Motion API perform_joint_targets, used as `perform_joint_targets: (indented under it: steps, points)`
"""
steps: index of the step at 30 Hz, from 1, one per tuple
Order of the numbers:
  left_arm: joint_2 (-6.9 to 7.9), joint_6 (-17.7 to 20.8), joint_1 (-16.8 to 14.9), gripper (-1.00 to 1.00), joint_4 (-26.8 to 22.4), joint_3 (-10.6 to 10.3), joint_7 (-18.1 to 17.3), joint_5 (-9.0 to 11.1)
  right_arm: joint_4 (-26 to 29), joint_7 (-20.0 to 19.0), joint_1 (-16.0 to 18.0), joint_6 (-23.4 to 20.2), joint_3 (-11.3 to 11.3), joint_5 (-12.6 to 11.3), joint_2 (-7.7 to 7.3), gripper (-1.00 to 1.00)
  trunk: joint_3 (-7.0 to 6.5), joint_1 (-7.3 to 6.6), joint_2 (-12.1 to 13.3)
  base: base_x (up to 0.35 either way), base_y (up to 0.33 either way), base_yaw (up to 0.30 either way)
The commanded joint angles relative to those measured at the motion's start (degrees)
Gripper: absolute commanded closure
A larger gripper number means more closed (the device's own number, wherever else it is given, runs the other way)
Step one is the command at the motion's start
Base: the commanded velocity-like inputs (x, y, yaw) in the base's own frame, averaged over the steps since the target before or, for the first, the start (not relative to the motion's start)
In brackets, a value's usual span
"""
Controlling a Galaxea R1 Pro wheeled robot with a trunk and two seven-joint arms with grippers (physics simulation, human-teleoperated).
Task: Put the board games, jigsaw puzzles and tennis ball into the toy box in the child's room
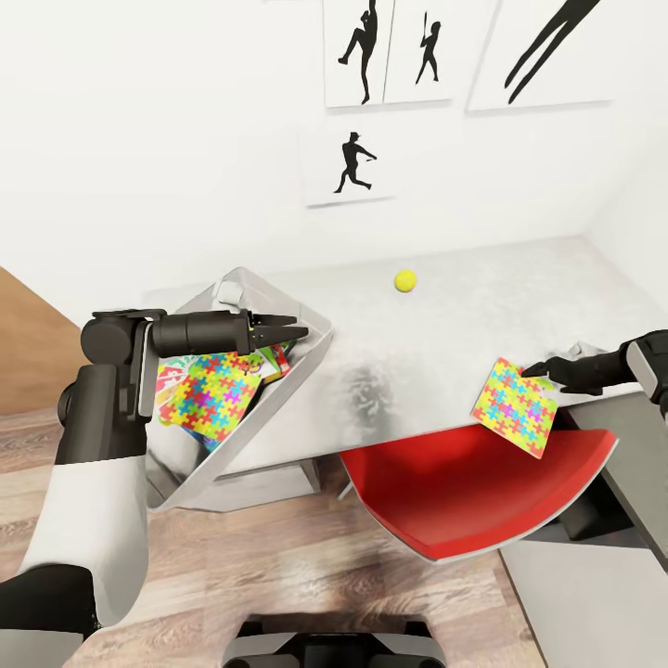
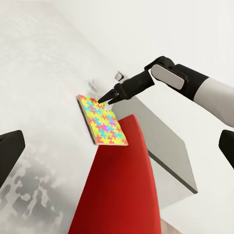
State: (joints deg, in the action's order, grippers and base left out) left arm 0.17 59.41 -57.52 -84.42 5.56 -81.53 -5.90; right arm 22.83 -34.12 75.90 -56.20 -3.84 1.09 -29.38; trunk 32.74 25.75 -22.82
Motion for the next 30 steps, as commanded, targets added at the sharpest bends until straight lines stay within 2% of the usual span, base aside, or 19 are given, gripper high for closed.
perform_joint_targets:
  steps: [1, 30]
  points:
    - [-0.03, 0.59, -0.05, -1.0, -0.05, 0.06, -0.56, -0.6, 0.03, -0.13, 0.04, -0.37, -0.29, 0.14, 0.04, -1.0, 0.08, 0.03, -0.1, -0.015, 0.0, 0.0]
    - [0.03, 0.59, -0.05, -1.0, -0.05, 0.06, -0.56, -0.61, -0.04, -0.07, 0.04, -0.49, -0.32, 0.14, 0.2, -1.0, 0.08, 0.03, -0.1, -0.008, 0.0, 0.0]
